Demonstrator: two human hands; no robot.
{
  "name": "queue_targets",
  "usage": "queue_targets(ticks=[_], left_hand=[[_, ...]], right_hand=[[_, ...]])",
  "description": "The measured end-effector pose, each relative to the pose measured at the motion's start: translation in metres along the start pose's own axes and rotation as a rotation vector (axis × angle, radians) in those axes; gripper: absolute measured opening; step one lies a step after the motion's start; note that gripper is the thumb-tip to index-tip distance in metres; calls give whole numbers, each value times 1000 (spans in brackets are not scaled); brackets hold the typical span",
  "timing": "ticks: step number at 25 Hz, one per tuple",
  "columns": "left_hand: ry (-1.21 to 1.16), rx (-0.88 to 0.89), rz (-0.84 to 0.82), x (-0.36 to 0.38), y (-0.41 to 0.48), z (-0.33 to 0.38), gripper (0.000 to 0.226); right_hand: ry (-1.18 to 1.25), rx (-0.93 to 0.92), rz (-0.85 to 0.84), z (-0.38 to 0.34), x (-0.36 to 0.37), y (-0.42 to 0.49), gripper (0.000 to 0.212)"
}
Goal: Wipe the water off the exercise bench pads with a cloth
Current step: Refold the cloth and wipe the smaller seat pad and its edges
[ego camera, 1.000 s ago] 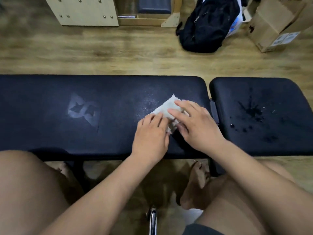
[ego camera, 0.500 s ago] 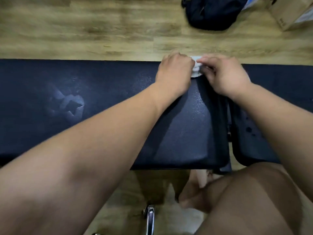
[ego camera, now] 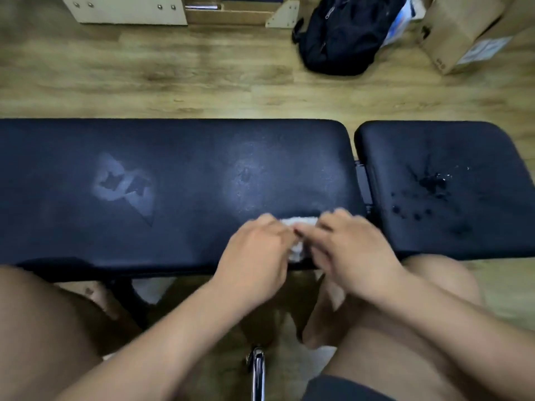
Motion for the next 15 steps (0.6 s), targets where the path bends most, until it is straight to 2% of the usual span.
queue_targets(ticks=[2, 5, 7, 11, 13, 15], left_hand=[[88, -85, 73, -16, 40, -20, 32], [107, -199, 39, -40, 81, -47, 33], [140, -187, -9, -43, 58, -48, 29], [108, 102, -69, -29, -35, -21, 19], [150, 179, -33, -30, -17, -25, 7], [281, 122, 43, -43, 37, -42, 6]], right_hand=[[-82, 115, 13, 29, 1, 47, 34], [-35, 250, -53, 49, 11, 97, 34], [-6, 183, -54, 18, 11, 79, 33], [181, -64, -45, -38, -2, 18, 30], [150, -122, -27, -29, -1, 36, 26], [82, -69, 40, -1, 4, 84, 28]])
Point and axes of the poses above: each hand's wrist, its own y-axis towards the middle knuckle, its own x-axis out of the palm, z = x × y, the point moved 9 cm from there along y, towards the middle knuckle, and after that the axes turned 13 degrees about -y, right-handed, at the moved point
